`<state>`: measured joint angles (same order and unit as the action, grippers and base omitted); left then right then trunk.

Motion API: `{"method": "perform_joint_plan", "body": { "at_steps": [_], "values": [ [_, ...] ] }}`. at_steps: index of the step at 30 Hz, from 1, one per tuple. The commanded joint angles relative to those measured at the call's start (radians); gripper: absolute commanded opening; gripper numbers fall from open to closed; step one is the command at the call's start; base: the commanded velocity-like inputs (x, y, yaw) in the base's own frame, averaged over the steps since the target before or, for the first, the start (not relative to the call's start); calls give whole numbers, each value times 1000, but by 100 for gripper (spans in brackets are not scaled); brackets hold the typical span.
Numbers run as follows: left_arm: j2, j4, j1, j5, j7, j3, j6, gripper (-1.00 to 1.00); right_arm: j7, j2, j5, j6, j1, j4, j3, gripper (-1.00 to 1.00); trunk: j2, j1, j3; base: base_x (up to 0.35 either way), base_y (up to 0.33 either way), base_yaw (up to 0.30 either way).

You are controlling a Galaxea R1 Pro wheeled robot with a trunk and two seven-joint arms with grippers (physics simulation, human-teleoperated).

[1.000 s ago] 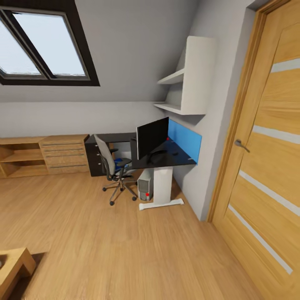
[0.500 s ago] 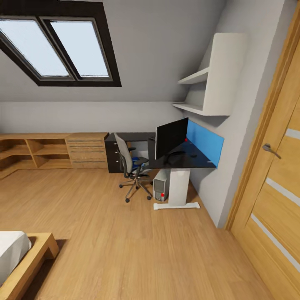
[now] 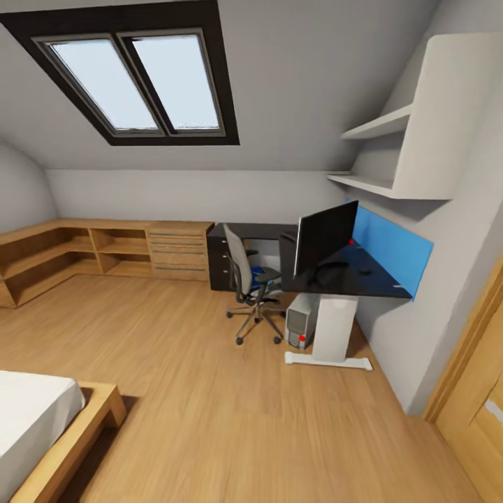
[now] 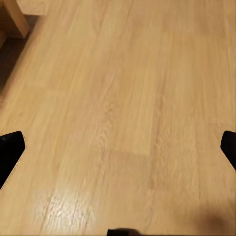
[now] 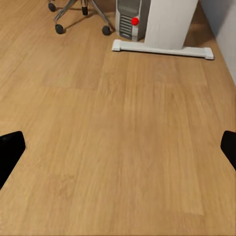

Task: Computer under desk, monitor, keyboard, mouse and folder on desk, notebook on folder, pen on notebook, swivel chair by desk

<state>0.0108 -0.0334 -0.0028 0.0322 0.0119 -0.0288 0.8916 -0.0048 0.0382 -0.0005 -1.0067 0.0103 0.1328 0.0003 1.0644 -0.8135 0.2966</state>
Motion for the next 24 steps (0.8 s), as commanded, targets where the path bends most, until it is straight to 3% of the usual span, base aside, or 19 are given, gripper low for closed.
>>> {"method": "perform_joint_plan", "body": {
  "at_steps": [1, 6, 13, 24],
  "values": [
    [0, 0, 0, 0, 0, -2, 2, 100, 0, 0, 0, -3, 0, -1, 0, 100, 1, -1, 1, 323, 82, 286],
    [-1, 0, 0, 0, -1, -2, -15, 100, 0, 0, -1, 2, 0, -1, -3, 100, 1, -1, 1, 290, 195, 242],
    [-2, 0, 0, 0, -1, -2, -17, 100, 0, 1, -3, 3, 0, -1, -6, 100, 1, -1, 1, 257, 248, 26],
    [-2, 0, 0, 0, -1, -2, -17, 100, 1, 2, -3, 3, 0, -1, -5, 100, 1, -1, 1, 249, 257, -192]
  ]
}}
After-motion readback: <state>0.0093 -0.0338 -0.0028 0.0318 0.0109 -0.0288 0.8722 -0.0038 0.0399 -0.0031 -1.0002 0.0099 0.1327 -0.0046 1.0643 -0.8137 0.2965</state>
